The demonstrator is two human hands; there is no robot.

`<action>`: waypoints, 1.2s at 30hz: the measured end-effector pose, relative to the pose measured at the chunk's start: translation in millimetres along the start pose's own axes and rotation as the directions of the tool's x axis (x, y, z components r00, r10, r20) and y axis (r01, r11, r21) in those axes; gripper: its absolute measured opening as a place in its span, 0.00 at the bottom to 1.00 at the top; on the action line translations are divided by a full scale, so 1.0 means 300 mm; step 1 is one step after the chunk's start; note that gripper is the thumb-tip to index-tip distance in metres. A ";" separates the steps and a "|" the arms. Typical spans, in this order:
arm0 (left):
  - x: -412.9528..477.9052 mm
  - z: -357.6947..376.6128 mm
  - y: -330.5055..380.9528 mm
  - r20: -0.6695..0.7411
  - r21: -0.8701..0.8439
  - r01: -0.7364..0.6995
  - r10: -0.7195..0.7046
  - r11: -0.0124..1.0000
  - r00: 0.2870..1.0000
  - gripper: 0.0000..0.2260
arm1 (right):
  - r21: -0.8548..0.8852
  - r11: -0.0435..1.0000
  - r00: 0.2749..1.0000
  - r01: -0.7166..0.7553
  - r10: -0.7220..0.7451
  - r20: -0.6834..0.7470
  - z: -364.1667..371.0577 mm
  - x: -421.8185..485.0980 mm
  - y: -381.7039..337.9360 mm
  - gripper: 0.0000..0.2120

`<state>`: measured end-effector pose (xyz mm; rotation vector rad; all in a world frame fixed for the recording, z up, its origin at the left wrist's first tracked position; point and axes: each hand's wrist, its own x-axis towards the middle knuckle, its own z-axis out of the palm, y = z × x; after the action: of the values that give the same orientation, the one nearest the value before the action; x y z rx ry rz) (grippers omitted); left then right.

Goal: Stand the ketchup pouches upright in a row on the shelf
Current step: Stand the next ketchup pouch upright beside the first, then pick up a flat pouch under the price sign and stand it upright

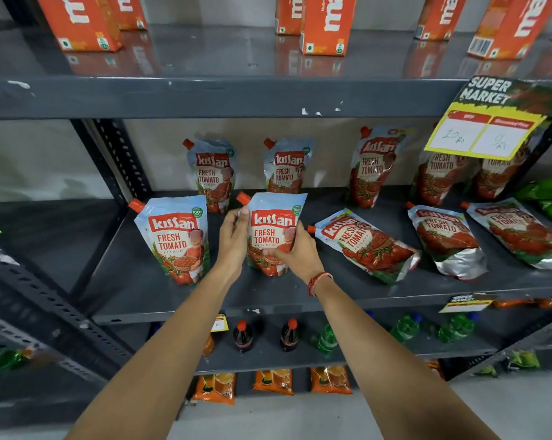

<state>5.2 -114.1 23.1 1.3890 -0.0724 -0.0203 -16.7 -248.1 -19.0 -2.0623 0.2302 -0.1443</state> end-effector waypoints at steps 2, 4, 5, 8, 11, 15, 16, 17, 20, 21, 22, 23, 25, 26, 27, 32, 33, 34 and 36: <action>-0.012 0.003 0.001 -0.013 -0.018 0.006 -0.006 1.000 1.000 0.07 | -0.008 1.000 1.000 -0.008 0.008 0.029 0.003 -0.011 0.010 0.36; -0.019 0.003 0.005 -0.039 -0.019 0.011 -0.012 1.000 0.999 0.07 | -0.051 0.999 0.998 -0.001 0.004 0.060 0.003 -0.026 0.019 0.37; -0.022 0.002 0.008 -0.053 -0.022 0.011 -0.013 1.000 0.999 0.06 | -0.080 0.997 0.997 0.004 0.002 0.071 0.001 -0.034 0.026 0.37; -0.039 0.005 -0.006 -0.140 0.018 -0.047 0.049 0.999 0.989 0.08 | -0.092 0.996 0.999 0.013 -0.009 0.045 -0.023 -0.062 0.048 0.40; -0.107 0.037 -0.043 -0.321 0.255 -0.178 0.256 0.951 0.912 0.17 | 0.024 0.999 0.998 0.024 -0.022 -0.059 -0.086 -0.104 0.055 0.39; -0.232 0.172 -0.095 -0.039 0.463 -0.398 0.467 0.792 0.884 0.18 | 0.005 0.992 0.944 0.127 -0.119 -0.309 -0.225 -0.134 0.061 0.28; -0.248 0.223 -0.111 0.088 0.444 -0.413 0.421 0.795 0.903 0.18 | -0.063 0.990 0.923 0.123 -0.138 -0.359 -0.278 -0.131 0.076 0.26; -0.250 0.267 -0.123 0.188 0.438 -0.404 0.358 0.803 0.915 0.17 | -0.137 0.986 0.912 0.097 -0.143 -0.385 -0.326 -0.119 0.089 0.25; -0.203 0.375 -0.157 0.243 0.479 -0.216 0.109 0.851 0.964 0.18 | -0.360 0.932 0.932 -0.046 -0.090 -0.351 -0.466 -0.062 0.134 0.25; -0.170 0.398 -0.171 0.216 0.494 -0.146 0.042 0.857 0.976 0.18 | -0.411 0.906 0.948 -0.098 -0.041 -0.317 -0.506 -0.042 0.149 0.26; -0.135 0.424 -0.185 0.185 0.511 -0.086 -0.012 0.855 0.983 0.18 | -0.449 0.883 0.962 -0.140 0.014 -0.272 -0.546 -0.020 0.169 0.27; -0.098 0.447 -0.206 0.144 0.525 -0.020 -0.065 0.851 0.987 0.18 | -0.472 0.864 0.973 -0.172 0.073 -0.220 -0.583 -0.001 0.192 0.28; -0.028 0.471 -0.244 0.030 0.523 0.164 -0.210 0.836 0.977 0.20 | -0.482 0.845 0.973 -0.231 0.199 -0.118 -0.627 0.020 0.234 0.31; -0.002 0.504 -0.258 -0.053 0.499 0.277 -0.290 0.821 0.956 0.23 | -0.473 0.844 0.965 -0.254 0.251 -0.071 -0.660 0.033 0.264 0.32; 0.026 0.533 -0.276 -0.146 0.449 0.378 -0.350 0.810 0.925 0.25 | -0.428 0.856 0.951 -0.290 0.307 -0.030 -0.687 0.041 0.287 0.33; 0.073 0.669 -0.287 -0.376 -0.009 0.551 -0.514 0.834 0.771 0.28 | -0.032 0.884 0.868 -0.466 0.463 0.180 -0.747 0.094 0.335 0.41; 0.079 0.690 -0.295 -0.341 -0.100 0.544 -0.542 0.833 0.768 0.27 | -0.022 0.883 0.857 -0.469 0.461 0.231 -0.750 0.108 0.346 0.44; 0.078 0.703 -0.293 -0.302 -0.149 0.562 -0.579 0.814 0.758 0.26 | -0.037 0.883 0.847 -0.468 0.460 0.266 -0.750 0.122 0.359 0.46; 0.076 0.699 -0.302 -0.245 -0.188 0.595 -0.624 0.782 0.742 0.26 | -0.032 0.901 0.847 -0.432 0.418 0.328 -0.747 0.129 0.375 0.38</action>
<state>17.3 -337.7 -27.6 1.2490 0.6395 -0.3632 -35.2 -501.1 -9.8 -1.9056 0.4665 0.4622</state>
